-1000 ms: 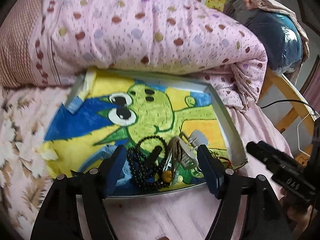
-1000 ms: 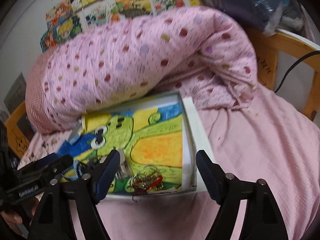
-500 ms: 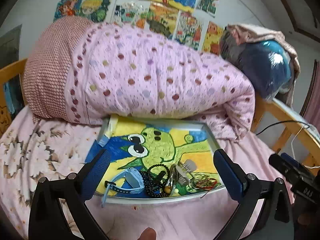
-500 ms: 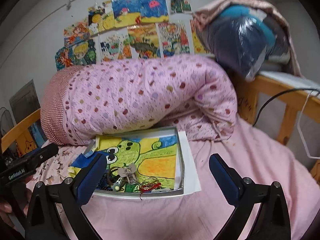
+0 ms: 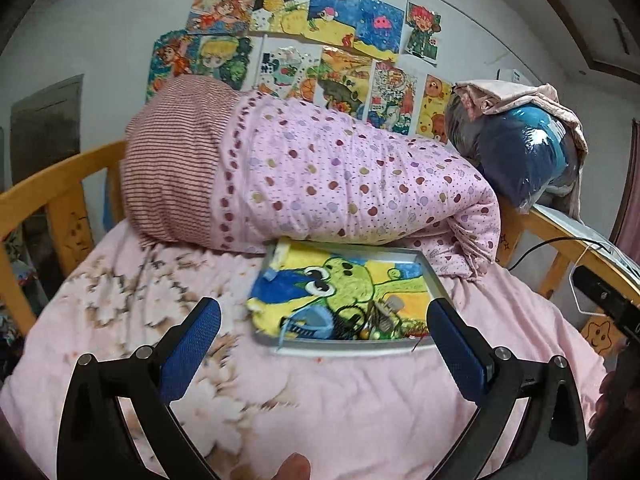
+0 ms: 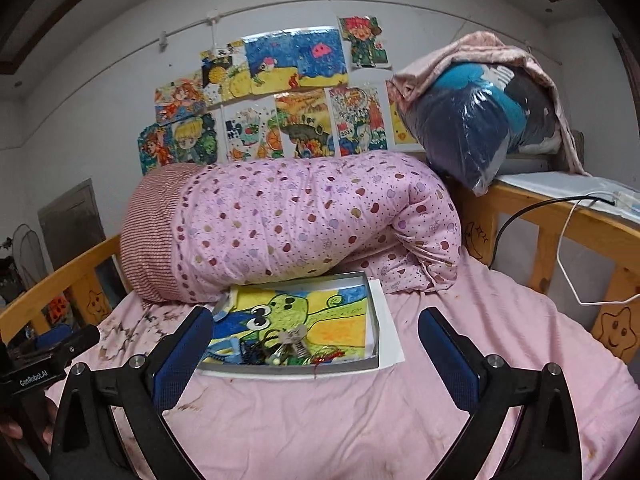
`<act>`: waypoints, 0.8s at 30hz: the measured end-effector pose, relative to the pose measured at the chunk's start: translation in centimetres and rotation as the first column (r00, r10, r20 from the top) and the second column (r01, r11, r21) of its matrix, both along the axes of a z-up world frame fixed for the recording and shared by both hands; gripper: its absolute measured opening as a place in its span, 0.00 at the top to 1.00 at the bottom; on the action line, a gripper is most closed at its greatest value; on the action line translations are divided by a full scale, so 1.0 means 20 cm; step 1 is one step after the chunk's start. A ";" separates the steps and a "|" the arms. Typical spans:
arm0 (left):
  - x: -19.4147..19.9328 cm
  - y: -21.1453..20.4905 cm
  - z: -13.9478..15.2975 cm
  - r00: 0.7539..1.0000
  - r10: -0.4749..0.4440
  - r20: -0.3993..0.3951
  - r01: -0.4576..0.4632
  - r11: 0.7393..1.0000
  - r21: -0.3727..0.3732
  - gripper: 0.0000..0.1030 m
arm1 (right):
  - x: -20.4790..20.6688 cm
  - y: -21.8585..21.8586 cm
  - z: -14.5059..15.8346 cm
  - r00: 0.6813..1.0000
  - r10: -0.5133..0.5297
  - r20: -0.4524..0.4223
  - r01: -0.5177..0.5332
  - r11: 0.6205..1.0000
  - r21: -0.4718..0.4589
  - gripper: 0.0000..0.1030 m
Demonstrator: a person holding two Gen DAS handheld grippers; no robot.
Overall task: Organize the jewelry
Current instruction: 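Lift both tools away from the tray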
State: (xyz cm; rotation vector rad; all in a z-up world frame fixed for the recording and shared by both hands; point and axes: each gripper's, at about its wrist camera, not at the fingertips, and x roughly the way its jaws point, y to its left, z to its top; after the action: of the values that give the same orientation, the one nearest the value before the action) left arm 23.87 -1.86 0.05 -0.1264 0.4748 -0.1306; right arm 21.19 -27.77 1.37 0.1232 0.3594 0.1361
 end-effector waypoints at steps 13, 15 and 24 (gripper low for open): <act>-0.50 0.05 0.06 1.000 0.013 0.021 -0.014 0.999 0.037 0.02 | -0.40 0.11 0.03 1.000 0.029 -0.001 -0.029 0.999 -0.020 0.00; -0.56 0.05 0.05 1.000 0.007 0.020 -0.008 0.999 0.049 0.02 | -0.45 0.11 0.03 1.000 0.024 -0.008 -0.024 1.000 -0.012 0.00; -0.78 0.02 0.02 1.000 -0.022 0.012 0.021 0.995 0.094 0.02 | -0.62 0.10 0.00 0.999 -0.001 -0.053 0.001 1.000 -0.002 0.00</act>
State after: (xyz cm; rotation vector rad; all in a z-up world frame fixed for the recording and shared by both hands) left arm 8.31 -1.47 0.43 -0.0279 0.4683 -0.1298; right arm 8.78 -25.73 1.43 0.1257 0.4124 0.1313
